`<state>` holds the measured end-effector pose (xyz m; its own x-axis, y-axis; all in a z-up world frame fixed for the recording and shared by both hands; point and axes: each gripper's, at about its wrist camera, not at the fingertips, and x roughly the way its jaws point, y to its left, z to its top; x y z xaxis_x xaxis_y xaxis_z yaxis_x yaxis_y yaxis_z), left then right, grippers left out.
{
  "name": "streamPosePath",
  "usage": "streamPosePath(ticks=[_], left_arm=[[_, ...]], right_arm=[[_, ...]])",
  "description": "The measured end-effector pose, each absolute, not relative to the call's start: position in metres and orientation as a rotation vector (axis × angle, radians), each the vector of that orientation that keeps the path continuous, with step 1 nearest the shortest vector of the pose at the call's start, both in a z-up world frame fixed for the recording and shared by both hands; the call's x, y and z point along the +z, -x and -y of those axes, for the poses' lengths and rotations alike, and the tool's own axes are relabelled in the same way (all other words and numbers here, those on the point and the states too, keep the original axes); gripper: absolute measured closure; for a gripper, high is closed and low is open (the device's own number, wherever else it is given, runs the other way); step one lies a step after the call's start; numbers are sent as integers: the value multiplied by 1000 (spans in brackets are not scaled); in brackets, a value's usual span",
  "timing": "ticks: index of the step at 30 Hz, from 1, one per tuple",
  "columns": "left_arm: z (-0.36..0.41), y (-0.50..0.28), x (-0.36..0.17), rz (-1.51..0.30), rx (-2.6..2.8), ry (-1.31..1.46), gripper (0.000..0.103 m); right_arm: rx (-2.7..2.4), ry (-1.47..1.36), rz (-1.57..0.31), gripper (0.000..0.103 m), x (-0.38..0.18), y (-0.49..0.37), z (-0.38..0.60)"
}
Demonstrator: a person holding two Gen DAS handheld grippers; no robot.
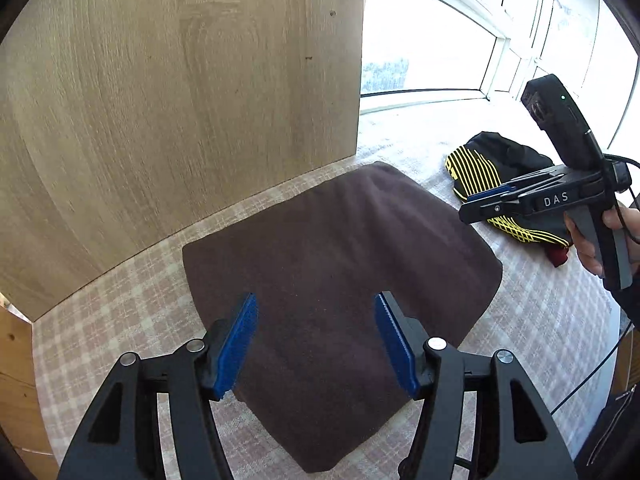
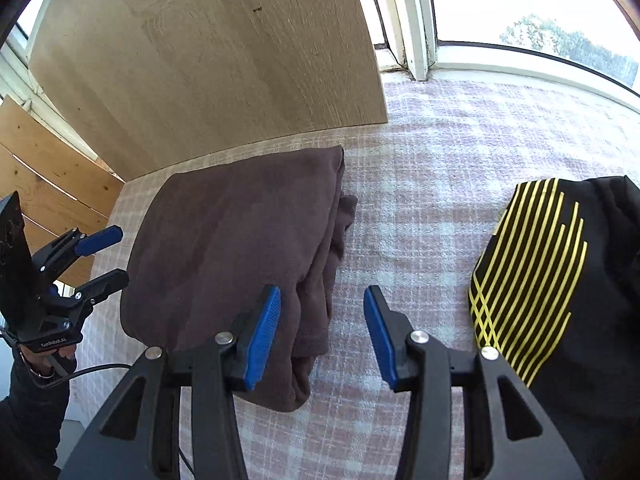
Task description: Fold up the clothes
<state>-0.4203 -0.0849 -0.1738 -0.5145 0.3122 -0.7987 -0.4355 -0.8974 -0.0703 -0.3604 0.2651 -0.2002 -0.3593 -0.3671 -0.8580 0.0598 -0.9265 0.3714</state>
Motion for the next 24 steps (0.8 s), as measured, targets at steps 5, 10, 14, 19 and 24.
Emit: streamPosePath(ticks=[5,10,14,19,24], left_arm=[[91,428,-185,-195,2405,1274,44],[95,436,-206,-154,2374,1330,44],[97,437,-215,-135,2368,1335,44],[96,439,-216,-134,2368,1323,44],[94,438,-218,-139,2371,1312,42]], right_arm=[[-2304,-1658,457,46,-219,383,-261],[-2288,-1703,453,22,-237,393,-264],[-2261,-1709,465,22,-241,394,-262],[-2211,-1717,449,22,-244,399,-255],[-2043,-1675,599,66,-249,407,-254]])
